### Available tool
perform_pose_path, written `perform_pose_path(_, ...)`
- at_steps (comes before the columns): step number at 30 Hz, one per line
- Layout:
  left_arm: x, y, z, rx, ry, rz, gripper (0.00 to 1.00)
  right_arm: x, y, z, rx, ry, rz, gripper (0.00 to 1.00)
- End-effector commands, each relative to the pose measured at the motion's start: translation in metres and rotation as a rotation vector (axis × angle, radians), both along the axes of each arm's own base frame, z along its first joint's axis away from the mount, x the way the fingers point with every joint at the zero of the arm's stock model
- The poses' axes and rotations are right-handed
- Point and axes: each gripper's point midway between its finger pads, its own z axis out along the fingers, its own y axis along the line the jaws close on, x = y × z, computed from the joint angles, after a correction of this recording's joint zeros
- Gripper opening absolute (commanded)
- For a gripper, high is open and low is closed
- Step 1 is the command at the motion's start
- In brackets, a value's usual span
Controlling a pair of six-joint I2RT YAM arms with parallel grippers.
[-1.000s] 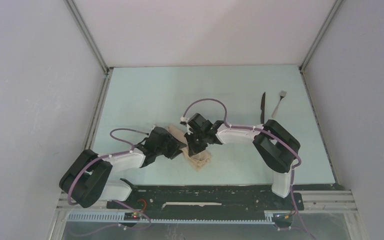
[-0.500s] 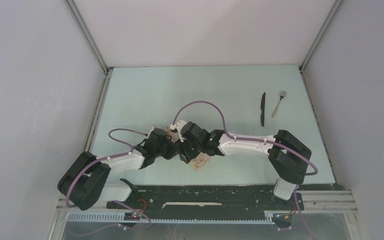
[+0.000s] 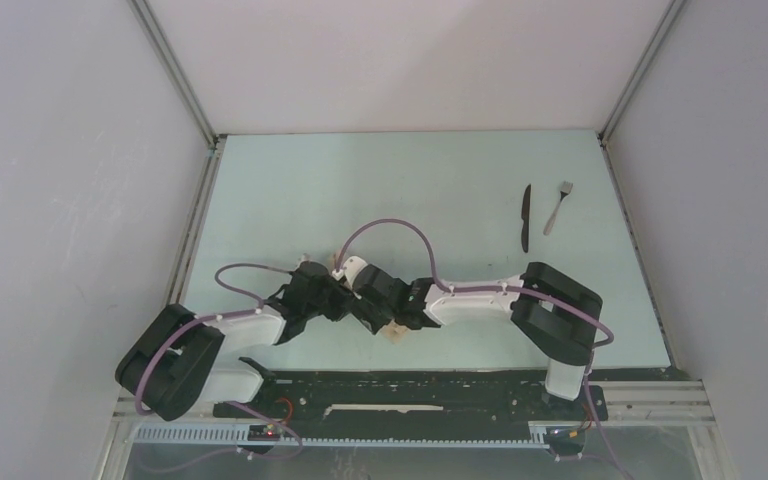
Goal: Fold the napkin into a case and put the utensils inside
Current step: Pick up the smaller rectangle-folded napkin from the center of the board, then turn over the smaller rectangle-folded napkin at the center of the board.
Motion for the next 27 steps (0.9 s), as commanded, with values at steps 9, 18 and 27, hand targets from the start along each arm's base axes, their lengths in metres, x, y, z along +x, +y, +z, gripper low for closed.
perform_pose_path(9,-0.007,0.0,-0.005,-0.033,0.011,-0.017,0.0,0.015,-0.005,-0.028,-0.054,-0.119,-0.088,0.52)
perform_pose_path(18,0.01,0.053,0.035,0.105,-0.167,0.034,0.47,0.005,0.0,-0.033,0.018,-0.096,-0.052,0.08)
perform_pose_path(27,0.034,0.067,0.077,0.167,-0.273,-0.004,0.22,0.003,0.0,-0.026,0.045,-0.082,-0.036,0.0)
